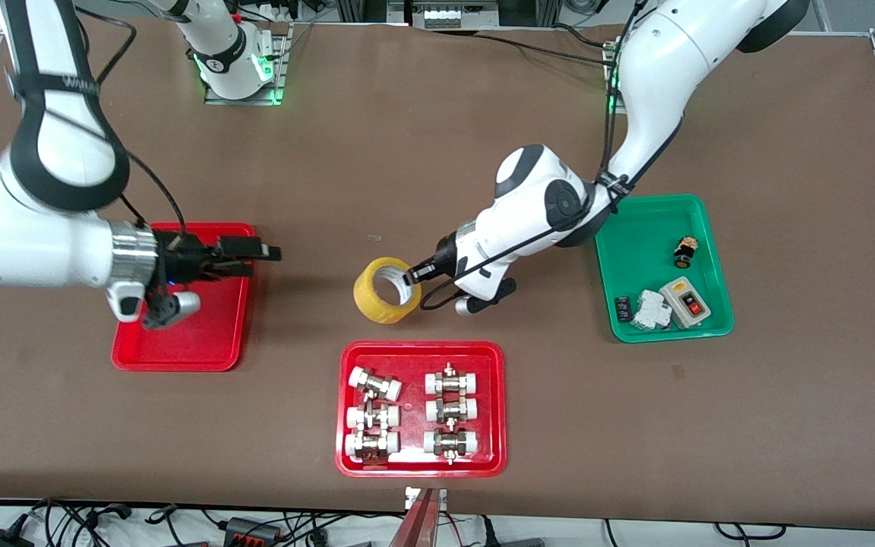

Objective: Left arm passes tape to right arm into tray
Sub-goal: 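Lift the tape with the left gripper while the right gripper reaches toward it, then close the right gripper on the tape roll held by the left gripper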

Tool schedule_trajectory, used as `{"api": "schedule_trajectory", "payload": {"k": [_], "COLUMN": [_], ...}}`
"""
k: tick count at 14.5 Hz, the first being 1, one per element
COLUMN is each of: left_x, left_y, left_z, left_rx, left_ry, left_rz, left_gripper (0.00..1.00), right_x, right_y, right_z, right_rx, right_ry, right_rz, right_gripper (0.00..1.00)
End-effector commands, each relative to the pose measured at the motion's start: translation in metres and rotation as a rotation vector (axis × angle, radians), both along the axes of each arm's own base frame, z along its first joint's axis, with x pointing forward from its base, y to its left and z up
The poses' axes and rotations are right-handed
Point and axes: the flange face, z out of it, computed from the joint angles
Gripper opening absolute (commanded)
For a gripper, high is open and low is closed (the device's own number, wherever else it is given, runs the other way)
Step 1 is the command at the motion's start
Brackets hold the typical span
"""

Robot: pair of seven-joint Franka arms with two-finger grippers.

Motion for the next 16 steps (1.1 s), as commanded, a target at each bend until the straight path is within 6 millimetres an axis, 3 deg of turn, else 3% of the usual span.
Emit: {"api": "schedule_trajectory", "payload": {"k": [1, 3, 6, 8, 13, 16], "left_x": [0.009, 0.008, 0.011, 0.008, 0.007, 0.007], "left_y": [-0.005, -0.007, -0.008, -0.015, -0.017, -0.017], "left_z": [0.003, -0.003, -0.008, -0.007, -0.009, -0.009], "left_rx": [-0.036, -0.039, -0.054, -0.057, -0.056, -0.055], "left_ry": [0.026, 0.027, 0.009, 0.006, 0.003, 0.002], "left_rz": [0.058, 0.063, 0.085, 0.076, 0.071, 0.07], "left_gripper": [0.01, 0.04, 0.0, 0.0, 0.02, 0.02], "right_x": [0.02, 0.022, 0.029, 0.032, 0.029, 0.03], "right_y": [0.011, 0.026, 0.052, 0.057, 0.085, 0.087], "right_z": [-0.039, -0.058, -0.082, -0.092, -0.108, -0.108], "right_rx": [0.119, 0.113, 0.123, 0.125, 0.125, 0.122], "right_ry": [-0.024, -0.022, -0.073, -0.069, -0.071, -0.075], "right_rz": [0.003, 0.023, 0.072, 0.078, 0.089, 0.087], "right_gripper": [1.0, 1.0, 1.0, 1.0, 1.0, 1.0]}}
